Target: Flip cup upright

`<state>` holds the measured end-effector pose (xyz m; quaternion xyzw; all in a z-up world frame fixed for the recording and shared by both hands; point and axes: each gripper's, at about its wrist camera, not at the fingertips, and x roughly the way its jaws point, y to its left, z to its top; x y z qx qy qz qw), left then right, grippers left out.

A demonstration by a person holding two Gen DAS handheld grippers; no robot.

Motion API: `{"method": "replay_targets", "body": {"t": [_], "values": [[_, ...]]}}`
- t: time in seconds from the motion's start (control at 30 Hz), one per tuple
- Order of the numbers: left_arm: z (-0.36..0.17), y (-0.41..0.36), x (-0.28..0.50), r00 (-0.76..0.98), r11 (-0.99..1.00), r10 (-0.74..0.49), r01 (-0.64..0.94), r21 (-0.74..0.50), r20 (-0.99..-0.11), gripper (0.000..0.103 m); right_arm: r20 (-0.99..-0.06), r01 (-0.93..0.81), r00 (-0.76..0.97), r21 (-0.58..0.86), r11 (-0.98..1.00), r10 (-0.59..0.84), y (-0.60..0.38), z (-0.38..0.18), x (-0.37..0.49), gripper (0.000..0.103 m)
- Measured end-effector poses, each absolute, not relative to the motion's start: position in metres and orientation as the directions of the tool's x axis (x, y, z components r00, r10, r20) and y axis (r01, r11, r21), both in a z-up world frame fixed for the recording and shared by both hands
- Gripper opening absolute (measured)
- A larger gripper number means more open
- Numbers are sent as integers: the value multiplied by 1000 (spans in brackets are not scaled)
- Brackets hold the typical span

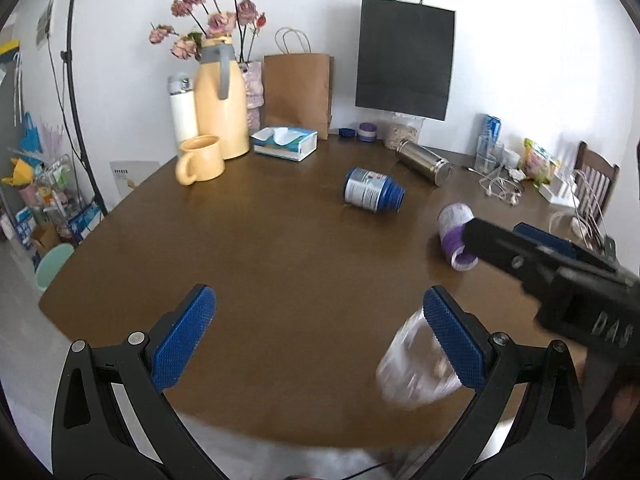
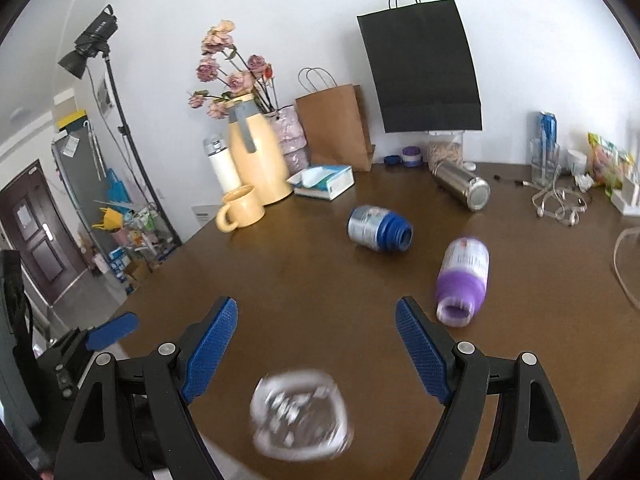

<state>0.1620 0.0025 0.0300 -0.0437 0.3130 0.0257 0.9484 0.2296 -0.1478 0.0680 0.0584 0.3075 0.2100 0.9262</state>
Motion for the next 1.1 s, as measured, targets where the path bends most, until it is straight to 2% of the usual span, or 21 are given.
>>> {"method": "replay_targets", "body": {"t": [0.17, 0.33, 0.47, 0.6, 0.63, 0.73, 0.83, 0.93, 0.97, 1.03, 1.07, 1.1], "values": [[37, -24, 238, 731, 988, 11, -115, -107, -683, 103, -589, -327, 715, 194, 925, 376, -160, 78, 287, 86], [36, -49, 291, 669, 955, -29, -200, -218, -743, 103, -595, -300, 719, 201, 933, 359, -186, 91, 342, 85], [19, -65, 328, 635, 953, -3, -233, -195, -772, 103, -627, -305, 693, 194, 933, 356, -192, 85, 377, 86], [9, -66, 350, 643, 975, 10, -175, -134, -766, 103, -654, -306, 658, 219, 927, 372, -197, 68, 405, 86], [6, -66, 357, 639, 981, -14, -141, -135, -769, 103, -662, -303, 649, 228, 925, 375, -198, 63, 412, 85], [1, -51, 373, 597, 970, -161, -50, -237, -786, 103, -685, -302, 618, 247, 921, 386, -196, 46, 428, 85], [3, -35, 384, 577, 960, -232, 6, -281, -783, 103, -699, -310, 601, 243, 919, 388, -189, 36, 438, 85], [4, -14, 396, 574, 970, -213, 25, -243, -791, 103, -700, -319, 593, 250, 914, 398, -180, 31, 448, 85], [5, -5, 398, 603, 979, -170, 14, -203, -779, 103, -702, -322, 590, 248, 914, 399, -178, 30, 450, 85], [7, 2, 396, 692, 997, 9, -63, -48, -722, 103, -715, -327, 583, 229, 917, 387, -171, 24, 457, 86], [7, 3, 398, 713, 998, 54, -70, 5, -699, 103, -726, -331, 574, 217, 918, 378, -167, 20, 461, 86], [6, 3, 403, 713, 999, 41, -34, 24, -700, 103, -733, -332, 564, 220, 917, 381, -166, 15, 465, 86]]}}
